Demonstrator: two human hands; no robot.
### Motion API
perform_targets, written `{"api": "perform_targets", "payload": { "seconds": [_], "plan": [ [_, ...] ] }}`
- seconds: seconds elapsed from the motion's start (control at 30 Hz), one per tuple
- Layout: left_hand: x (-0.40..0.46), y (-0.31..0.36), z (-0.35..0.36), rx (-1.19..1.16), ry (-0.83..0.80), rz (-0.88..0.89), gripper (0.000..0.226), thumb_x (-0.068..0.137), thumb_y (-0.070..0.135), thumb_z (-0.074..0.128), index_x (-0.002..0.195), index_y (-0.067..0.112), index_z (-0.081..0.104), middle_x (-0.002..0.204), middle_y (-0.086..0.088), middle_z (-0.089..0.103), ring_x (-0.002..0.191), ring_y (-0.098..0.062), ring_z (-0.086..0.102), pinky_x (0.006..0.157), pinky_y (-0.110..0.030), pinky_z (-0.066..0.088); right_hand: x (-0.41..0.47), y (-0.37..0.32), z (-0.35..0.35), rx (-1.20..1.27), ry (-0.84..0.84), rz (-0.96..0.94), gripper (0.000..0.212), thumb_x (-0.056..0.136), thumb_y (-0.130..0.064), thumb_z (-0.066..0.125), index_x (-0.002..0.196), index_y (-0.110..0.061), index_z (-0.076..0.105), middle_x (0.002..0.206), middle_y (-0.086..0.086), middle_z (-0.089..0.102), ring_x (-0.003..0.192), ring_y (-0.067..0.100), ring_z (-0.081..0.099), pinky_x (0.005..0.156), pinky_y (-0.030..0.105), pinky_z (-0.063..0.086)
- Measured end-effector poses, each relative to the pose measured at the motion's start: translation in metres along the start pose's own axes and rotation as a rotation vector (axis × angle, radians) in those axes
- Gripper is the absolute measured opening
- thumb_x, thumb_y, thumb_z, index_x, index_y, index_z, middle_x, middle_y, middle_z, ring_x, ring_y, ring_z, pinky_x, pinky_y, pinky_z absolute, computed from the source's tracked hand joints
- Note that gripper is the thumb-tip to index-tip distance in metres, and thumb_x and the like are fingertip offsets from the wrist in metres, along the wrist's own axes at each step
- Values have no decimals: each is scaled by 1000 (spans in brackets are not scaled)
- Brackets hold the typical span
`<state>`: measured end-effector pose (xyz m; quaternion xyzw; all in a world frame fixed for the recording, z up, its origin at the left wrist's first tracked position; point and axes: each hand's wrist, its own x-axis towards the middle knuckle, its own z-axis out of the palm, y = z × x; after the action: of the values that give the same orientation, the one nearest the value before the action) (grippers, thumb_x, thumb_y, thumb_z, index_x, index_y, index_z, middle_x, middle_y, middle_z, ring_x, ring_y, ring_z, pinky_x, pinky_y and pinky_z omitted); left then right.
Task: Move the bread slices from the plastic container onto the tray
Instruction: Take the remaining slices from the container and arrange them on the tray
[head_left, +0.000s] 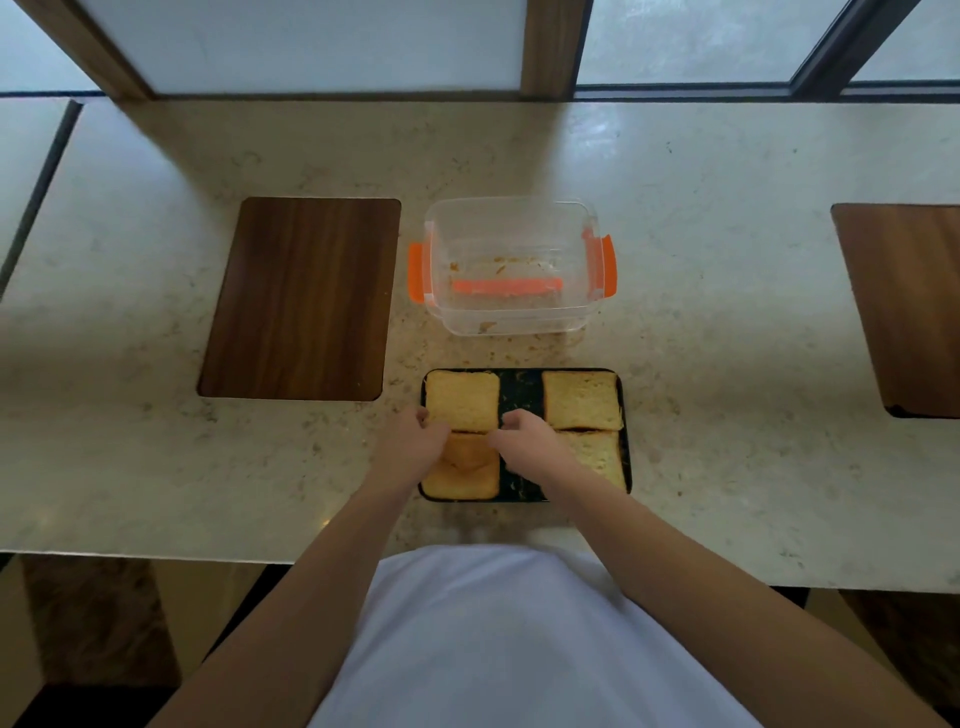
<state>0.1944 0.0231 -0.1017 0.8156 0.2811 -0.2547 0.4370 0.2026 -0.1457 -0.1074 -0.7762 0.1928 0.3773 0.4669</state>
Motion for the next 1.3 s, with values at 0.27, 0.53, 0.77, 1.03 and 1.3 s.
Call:
{"api": "perform_targets", "payload": {
  "seconds": [0.27, 0.53, 0.77, 1.03, 1.3],
  "plan": [
    [4, 1, 4, 45, -5, -15, 62, 92, 34, 56, 147, 11, 42, 147, -9, 49, 121, -23, 51, 87, -33, 37, 11, -2, 4, -2, -6, 11, 64, 91, -31, 57, 150, -16, 39, 98, -7, 58, 86, 10, 58, 86, 41, 57],
    [5, 2, 8, -16, 6, -33, 58, 92, 31, 56, 145, 10, 44, 145, -10, 50, 123, -22, 48, 86, -33, 36, 18, 2, 5, 4, 1, 6, 66, 90, -33, 59, 150, -17, 39, 98, -11, 54, 85, 7, 56, 87, 39, 58],
    [1, 9, 17, -5, -30, -18, 56, 94, 31, 56, 144, 9, 46, 144, -10, 51, 127, -25, 49, 88, -33, 37, 19, 9, -6, 19, 30, -6, 61, 89, -32, 60, 145, -16, 45, 98, -12, 55, 86, 5, 56, 77, 32, 56],
    [-6, 5, 18, -32, -49, 38, 51, 95, 33, 56, 141, 11, 47, 130, -3, 57, 106, -14, 54, 78, -26, 41, 18, 14, -14, -18, 42, -16, 62, 88, -36, 59, 144, -16, 45, 103, -8, 57, 92, 11, 58, 87, 41, 58],
    [-12, -5, 15, -40, -40, 72, 46, 92, 28, 58, 136, 15, 54, 129, -6, 59, 105, -16, 54, 82, -32, 43, 16, 12, -15, -42, 45, -12, 62, 87, -35, 58, 145, -16, 44, 94, -6, 62, 83, 11, 62, 80, 40, 60]
  ]
}}
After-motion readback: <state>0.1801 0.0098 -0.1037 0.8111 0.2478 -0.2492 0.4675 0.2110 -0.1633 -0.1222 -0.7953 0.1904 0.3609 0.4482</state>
